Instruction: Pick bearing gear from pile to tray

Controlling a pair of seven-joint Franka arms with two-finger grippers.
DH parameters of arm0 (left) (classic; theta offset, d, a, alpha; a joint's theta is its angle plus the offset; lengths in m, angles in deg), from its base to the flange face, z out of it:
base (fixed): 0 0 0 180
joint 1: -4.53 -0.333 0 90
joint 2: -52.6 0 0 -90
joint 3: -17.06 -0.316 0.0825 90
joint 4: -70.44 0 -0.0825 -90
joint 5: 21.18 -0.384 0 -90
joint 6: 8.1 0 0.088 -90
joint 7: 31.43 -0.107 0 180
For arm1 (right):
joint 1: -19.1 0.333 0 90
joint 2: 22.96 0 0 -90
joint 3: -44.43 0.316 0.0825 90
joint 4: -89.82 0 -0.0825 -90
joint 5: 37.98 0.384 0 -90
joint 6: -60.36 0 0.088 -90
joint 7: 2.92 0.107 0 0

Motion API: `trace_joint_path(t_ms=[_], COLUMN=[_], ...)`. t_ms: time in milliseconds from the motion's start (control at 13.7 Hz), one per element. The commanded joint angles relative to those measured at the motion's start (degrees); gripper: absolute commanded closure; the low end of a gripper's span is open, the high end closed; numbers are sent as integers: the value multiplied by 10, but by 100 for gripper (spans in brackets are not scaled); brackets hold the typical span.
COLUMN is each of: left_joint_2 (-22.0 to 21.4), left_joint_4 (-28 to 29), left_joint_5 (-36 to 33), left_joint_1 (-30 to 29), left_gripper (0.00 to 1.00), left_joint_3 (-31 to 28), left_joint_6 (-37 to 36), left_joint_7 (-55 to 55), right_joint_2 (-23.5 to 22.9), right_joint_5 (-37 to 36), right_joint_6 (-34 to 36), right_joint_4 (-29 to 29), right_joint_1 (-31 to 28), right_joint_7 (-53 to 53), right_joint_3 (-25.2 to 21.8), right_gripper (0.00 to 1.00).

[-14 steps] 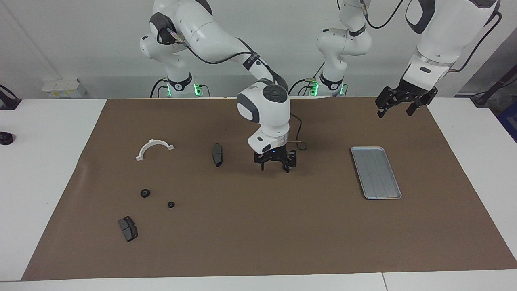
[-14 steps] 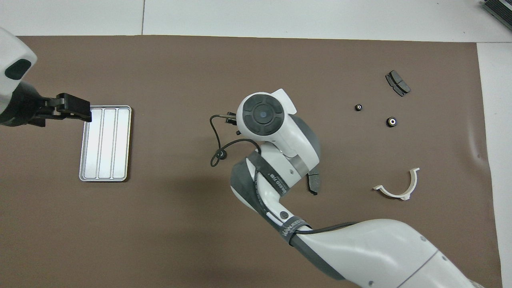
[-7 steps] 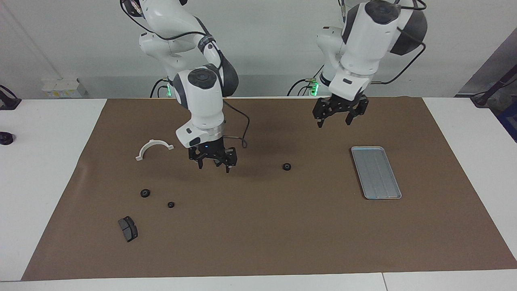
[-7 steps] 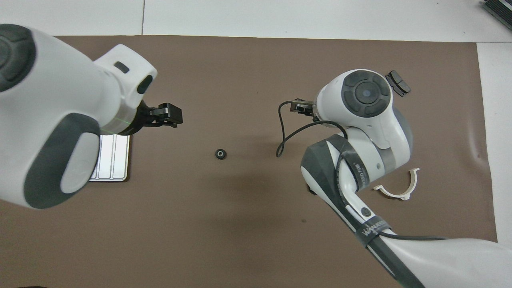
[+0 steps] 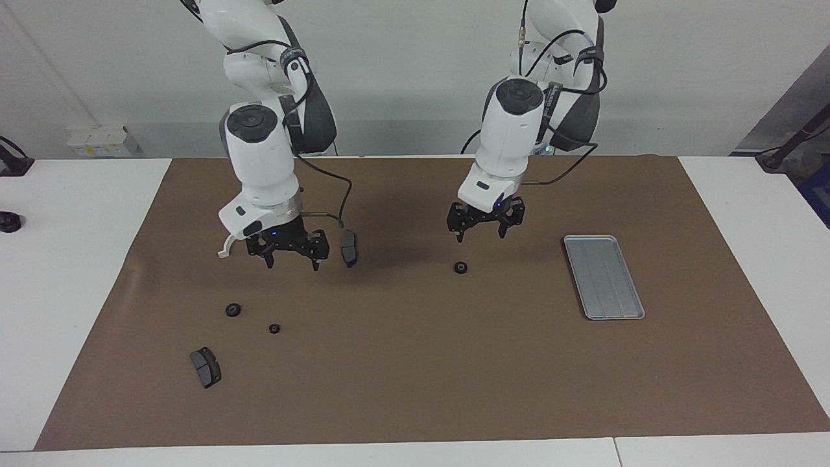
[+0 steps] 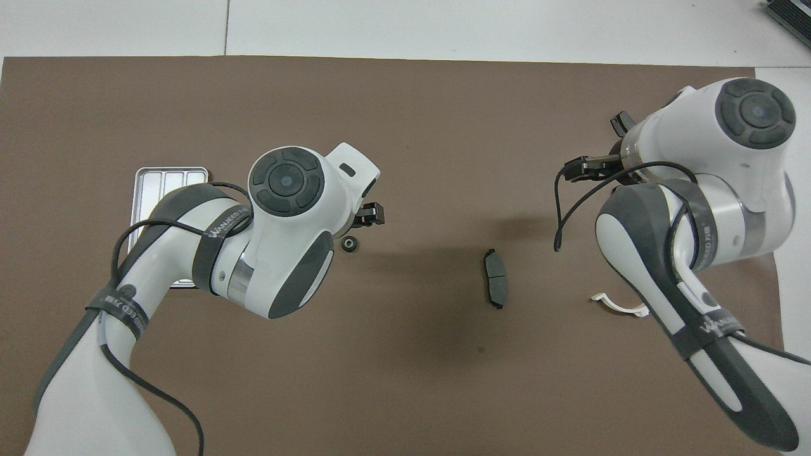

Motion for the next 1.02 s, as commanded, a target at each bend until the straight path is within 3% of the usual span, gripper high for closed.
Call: trace_joint_path(t_ms=[0,439,804,950], left_joint_2=[19,23,20,20], left_joint_4=[45,114,126,126], left_joint_5=[-4,-4,-4,-4], left_joint_1=[12,27,27,28], left_gripper=[0,2,20,30], left_joint_3=[-10,-9,-8,-8], left_joint_6=[76,147,147,148], left_joint_7=[8,-1,-24,-25], right_joint_2=[-26,-99,-106,-107], right_joint_5=[12,12,22,36], right_joint_6=[-58,-159,-162,-164], right_joint_4=[-27,-42,-62,-64], right_joint_1=[-45,-96,-106,-110], right_joint_7=[-59,-94,-94,-94], right_joint_3=[9,10,10,10], right_gripper=[0,0,0,6])
